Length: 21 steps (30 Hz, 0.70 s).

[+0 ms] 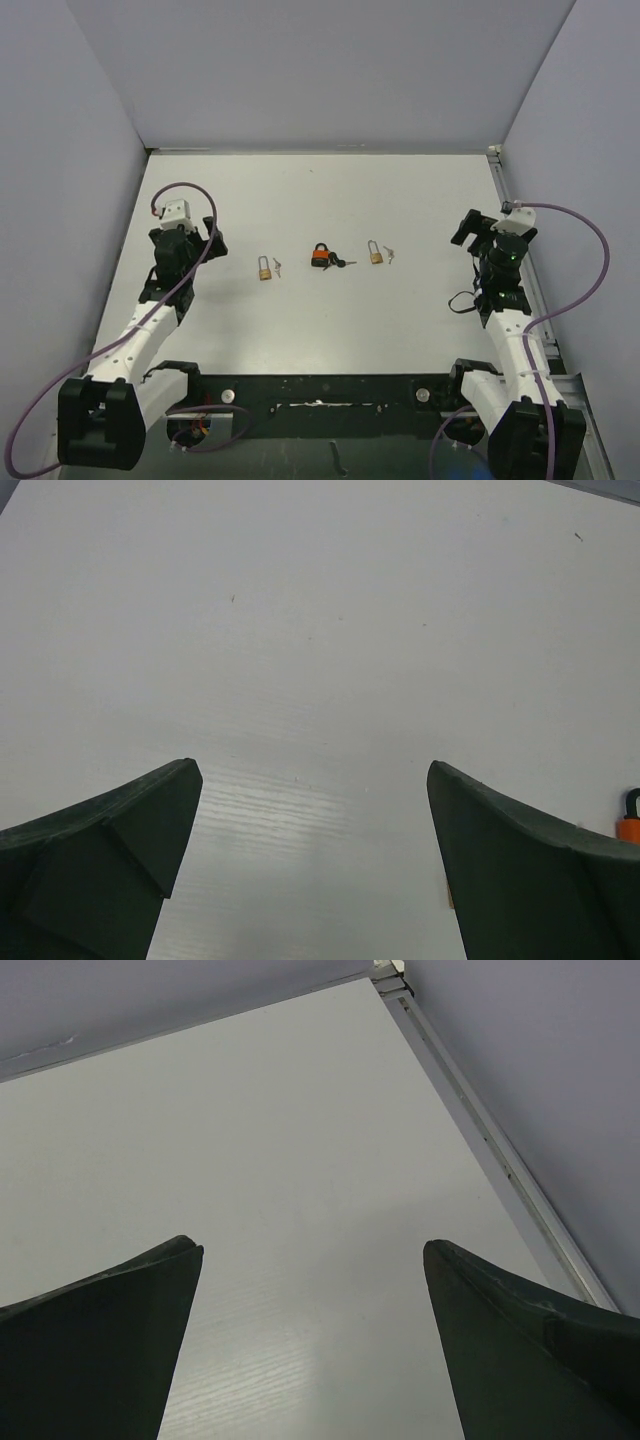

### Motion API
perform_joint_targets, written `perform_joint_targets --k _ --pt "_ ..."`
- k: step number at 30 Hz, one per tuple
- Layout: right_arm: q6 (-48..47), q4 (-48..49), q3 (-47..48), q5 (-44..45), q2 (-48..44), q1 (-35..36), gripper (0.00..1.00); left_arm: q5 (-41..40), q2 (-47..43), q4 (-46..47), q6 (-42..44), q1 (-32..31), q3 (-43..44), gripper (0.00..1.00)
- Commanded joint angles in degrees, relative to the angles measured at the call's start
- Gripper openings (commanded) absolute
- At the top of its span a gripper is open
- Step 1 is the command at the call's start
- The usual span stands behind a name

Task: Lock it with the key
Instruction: Reset both arms

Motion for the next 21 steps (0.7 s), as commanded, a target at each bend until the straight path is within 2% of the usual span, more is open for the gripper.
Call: perform_joint_targets --k 1,7,13,15,18,21 --pt "0.0 0.4 1.2 0.8 -0.4 -0.1 0.98 -3.1 -2.7 5.4 3.6 -1.9 0.5 0.98" --pt "0.2 0.5 1.4 -0.1 -0.8 -0.1 0.98 -8.0 -4.9 11.2 7.2 -5.4 -2.8 0.98" --pt "0.5 0.5 1.5 -0.4 -0.3 -0.1 0.98 -13.4 -3.6 15.6 8.1 -8.6 -3.5 0.98" --pt "0.5 0.5 1.5 -0.4 -0.3 -0.1 0.98 -19.3 -3.0 19.4 8.4 -9.9 -4.7 0.98" --pt "0.6 0.7 1.6 -0.6 0.1 -0.1 0.98 -32.5 -0.2 25.8 7.5 -11.9 -5.9 0.98" --pt "0.8 0.5 1.7 -0.6 0.3 -0.1 0.98 -42.0 4.7 25.3 6.3 -12.8 -3.4 0.98"
